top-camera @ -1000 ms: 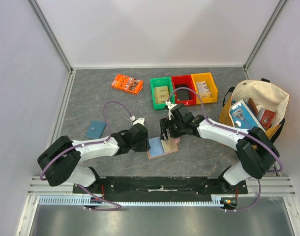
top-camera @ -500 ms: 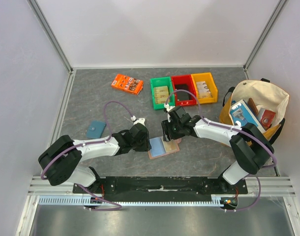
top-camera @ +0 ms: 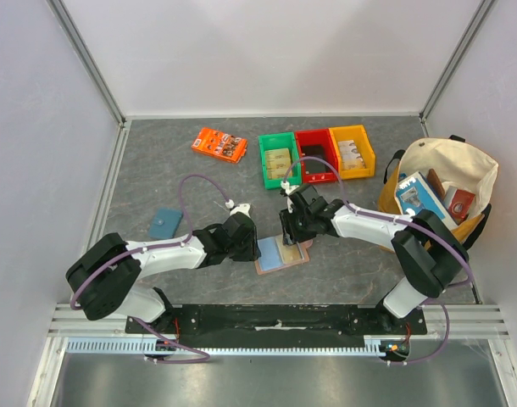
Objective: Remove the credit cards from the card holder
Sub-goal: Remove the credit card from the card holder.
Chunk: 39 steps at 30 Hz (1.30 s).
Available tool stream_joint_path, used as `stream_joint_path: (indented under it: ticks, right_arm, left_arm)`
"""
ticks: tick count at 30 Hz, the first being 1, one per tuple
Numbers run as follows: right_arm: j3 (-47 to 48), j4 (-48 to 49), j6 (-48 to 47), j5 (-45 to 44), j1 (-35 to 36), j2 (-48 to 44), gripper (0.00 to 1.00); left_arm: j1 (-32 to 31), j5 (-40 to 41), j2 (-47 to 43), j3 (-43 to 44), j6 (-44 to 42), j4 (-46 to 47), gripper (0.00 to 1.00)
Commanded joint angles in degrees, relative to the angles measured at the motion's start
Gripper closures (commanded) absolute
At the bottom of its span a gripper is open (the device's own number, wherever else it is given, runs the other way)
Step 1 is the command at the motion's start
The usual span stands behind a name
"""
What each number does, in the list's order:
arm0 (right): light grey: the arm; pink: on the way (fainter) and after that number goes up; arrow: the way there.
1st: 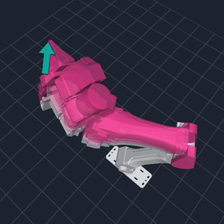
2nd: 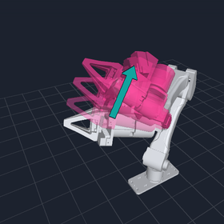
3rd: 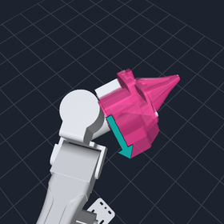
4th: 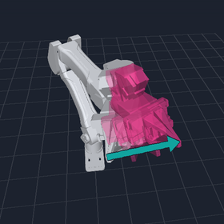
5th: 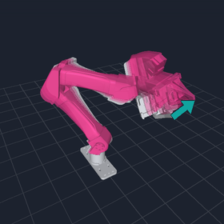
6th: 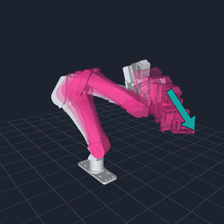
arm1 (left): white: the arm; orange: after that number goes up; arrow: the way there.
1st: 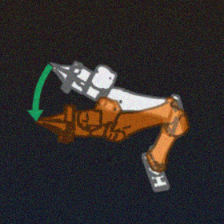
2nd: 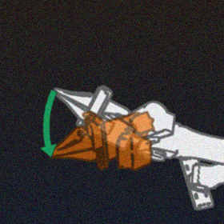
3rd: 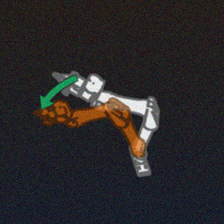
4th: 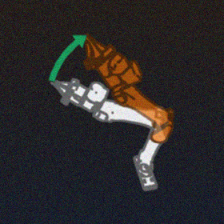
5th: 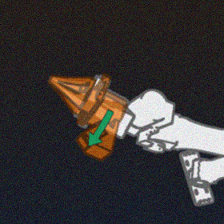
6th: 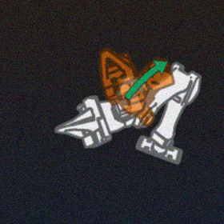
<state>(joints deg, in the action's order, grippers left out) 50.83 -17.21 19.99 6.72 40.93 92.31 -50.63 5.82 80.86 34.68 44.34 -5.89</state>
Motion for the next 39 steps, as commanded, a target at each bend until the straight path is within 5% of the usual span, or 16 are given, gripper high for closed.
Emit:
stream_joint_path:
  ticks: [1,18,28,39]
  right_arm:
    - [2.4,1.5,0.4,3.0,0.8,-2.6,0.53]
    - [4.7,3.3,3.5,13.9,1.4,-6.1,0.57]
    - [3.7,8.6,5.7,18.8,2.8,-1.5,0.57]
    - [-2.9,12.5,4.0,18.1,-3.0,-2.6,0.60]
  left_arm:
    - [-0.3,-0.1,0.1,-0.1,1.6,0.7,0.61]
    - [-0.3,0.8,-1.2,-1.1,3.1,1.7,0.62]
    - [-0.1,7.9,-15.0,-9.0,9.3,1.2,0.56]
    - [0.4,-3.1,-15.8,-6.9,4.7,10.2,0.56]
